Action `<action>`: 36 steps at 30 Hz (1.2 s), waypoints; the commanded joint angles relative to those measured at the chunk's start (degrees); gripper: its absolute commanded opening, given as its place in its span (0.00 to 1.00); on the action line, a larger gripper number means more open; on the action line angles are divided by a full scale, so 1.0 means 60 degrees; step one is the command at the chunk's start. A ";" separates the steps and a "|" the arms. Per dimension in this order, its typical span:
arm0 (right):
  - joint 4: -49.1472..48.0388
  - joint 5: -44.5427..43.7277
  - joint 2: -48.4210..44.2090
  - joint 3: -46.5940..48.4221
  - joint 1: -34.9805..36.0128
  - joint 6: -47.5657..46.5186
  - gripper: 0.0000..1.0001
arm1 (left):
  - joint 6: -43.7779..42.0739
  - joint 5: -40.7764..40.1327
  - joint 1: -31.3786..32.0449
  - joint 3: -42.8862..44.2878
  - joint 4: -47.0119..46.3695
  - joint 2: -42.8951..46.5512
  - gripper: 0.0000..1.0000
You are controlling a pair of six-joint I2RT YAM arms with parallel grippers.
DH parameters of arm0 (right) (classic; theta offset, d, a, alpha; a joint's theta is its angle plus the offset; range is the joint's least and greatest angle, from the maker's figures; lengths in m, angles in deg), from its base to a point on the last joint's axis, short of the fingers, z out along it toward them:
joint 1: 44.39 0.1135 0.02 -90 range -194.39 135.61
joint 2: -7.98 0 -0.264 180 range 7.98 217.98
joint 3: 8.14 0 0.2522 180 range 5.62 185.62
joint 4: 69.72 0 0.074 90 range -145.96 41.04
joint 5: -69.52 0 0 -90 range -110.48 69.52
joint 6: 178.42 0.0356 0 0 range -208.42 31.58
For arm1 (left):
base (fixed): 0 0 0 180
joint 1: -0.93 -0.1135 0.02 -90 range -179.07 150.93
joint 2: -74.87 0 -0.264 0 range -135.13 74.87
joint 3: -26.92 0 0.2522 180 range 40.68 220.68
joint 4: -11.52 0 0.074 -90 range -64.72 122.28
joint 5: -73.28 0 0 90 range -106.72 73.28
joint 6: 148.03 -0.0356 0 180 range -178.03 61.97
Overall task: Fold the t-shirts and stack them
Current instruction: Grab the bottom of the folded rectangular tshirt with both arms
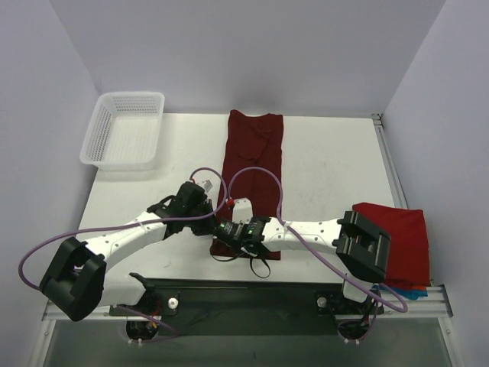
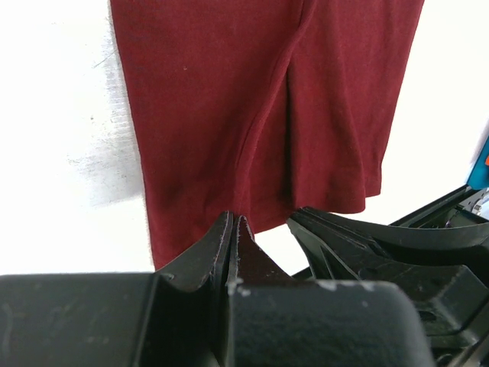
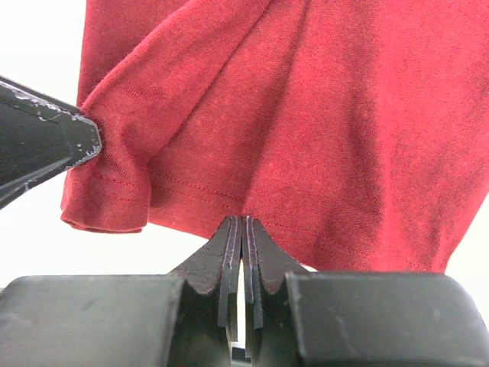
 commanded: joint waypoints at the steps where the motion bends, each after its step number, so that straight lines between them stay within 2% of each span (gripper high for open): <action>1: 0.0324 -0.0081 -0.0413 0.0265 0.0081 0.0041 0.03 | -0.0052 0.0126 -0.0058 0.0000 -0.0450 0.0040 0.00; 2: 0.0280 -0.0023 -0.0355 0.0265 0.0081 0.0026 0.11 | -0.0037 0.0141 -0.0044 0.0000 -0.0479 0.0040 0.00; 5: -0.0056 0.0328 -0.0368 0.0134 0.0067 -0.0047 0.24 | -0.0052 0.0126 -0.0058 0.0000 -0.0480 -0.0019 0.00; 8: -0.0467 0.0476 -0.0776 -0.0173 0.0052 -0.0076 0.31 | -0.0052 0.0141 -0.0058 0.0014 -0.0494 -0.0048 0.00; 10: -0.0482 0.0330 -0.1085 -0.0320 0.0023 -0.0033 0.31 | -0.0081 0.0199 -0.0044 0.0029 -0.0523 -0.0004 0.00; 13: -0.0482 0.0154 -0.2021 -0.0919 -0.0167 0.0128 0.29 | -0.0169 0.0258 -0.0015 0.0102 -0.0524 0.0010 0.00; 19: -0.0497 -0.0213 -0.3503 -0.2282 -0.0855 0.0671 0.12 | -0.0286 0.0522 0.0205 0.0365 -0.0582 -0.0019 0.00; 23: -0.0817 0.0050 -0.3373 -0.2752 -0.1193 0.0744 0.05 | -0.0257 0.0478 0.0527 0.0599 -0.0611 -0.0063 0.00; 36: -0.1478 0.0681 -0.2200 -0.3440 -0.1105 0.0978 0.02 | -0.0037 0.0170 0.1976 0.1406 -0.0816 -0.0955 0.00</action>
